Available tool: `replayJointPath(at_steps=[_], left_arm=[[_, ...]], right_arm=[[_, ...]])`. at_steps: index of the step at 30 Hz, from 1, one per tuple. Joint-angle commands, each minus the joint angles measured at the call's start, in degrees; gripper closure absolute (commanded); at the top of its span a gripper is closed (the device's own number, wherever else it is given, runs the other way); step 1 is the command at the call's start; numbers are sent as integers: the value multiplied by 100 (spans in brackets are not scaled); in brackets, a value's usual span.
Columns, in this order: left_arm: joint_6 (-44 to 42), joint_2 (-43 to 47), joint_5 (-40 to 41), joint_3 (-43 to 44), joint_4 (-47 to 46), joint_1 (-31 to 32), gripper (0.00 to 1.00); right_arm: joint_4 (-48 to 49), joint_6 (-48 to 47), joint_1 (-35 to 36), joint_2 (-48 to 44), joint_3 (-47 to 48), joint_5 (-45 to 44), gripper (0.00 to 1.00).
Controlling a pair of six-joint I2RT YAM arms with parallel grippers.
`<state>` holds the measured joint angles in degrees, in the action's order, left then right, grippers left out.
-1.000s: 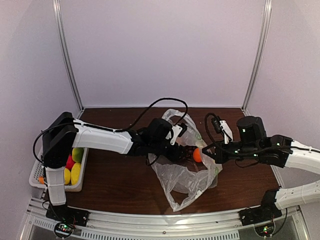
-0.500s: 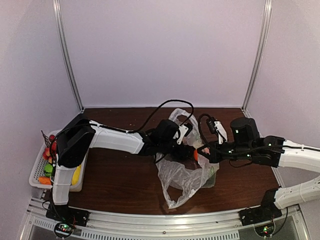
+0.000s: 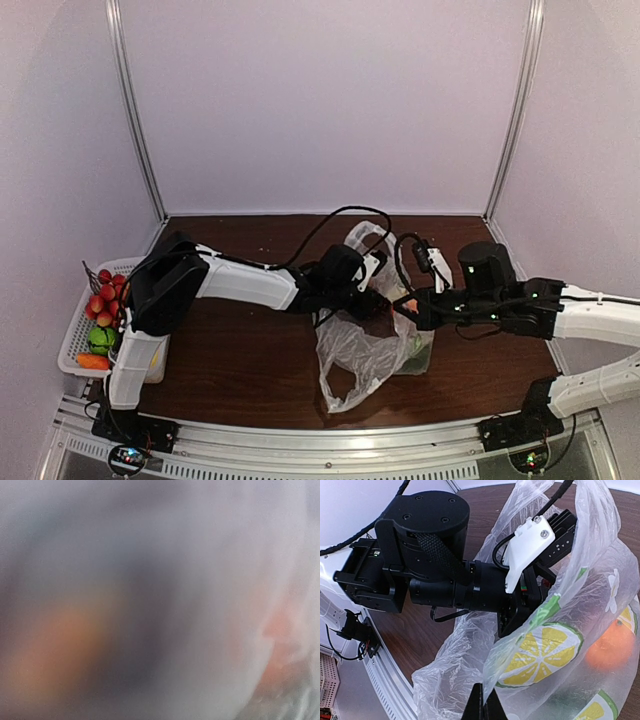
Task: Untie the knot of the plastic bag and take out the fruit
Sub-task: Reach into the gripper of the takeout bag, then pick up the fake fruit from the takeout bag.
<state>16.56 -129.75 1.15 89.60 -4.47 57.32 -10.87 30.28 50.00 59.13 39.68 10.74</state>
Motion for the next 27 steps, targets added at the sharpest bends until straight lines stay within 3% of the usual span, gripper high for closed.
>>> replayJointPath(at_steps=[1,5,7,21,27], left_arm=[[-75,-67,214,42,-147,-50,79],[-53,196,268,-237,-331,-41,96],[-13,406,329,-459,-418,-37,100],[338,2433,271,-2208,-578,215,100],[419,2567,74,-2400,-452,218,99]], right_arm=[[117,91,-3,-112,-117,-20,100],[72,100,1,-168,-127,-83,100],[33,102,-1,-209,-136,-119,100],[-94,152,-16,-444,-248,-299,100],[11,215,-18,-451,-258,-197,100]])
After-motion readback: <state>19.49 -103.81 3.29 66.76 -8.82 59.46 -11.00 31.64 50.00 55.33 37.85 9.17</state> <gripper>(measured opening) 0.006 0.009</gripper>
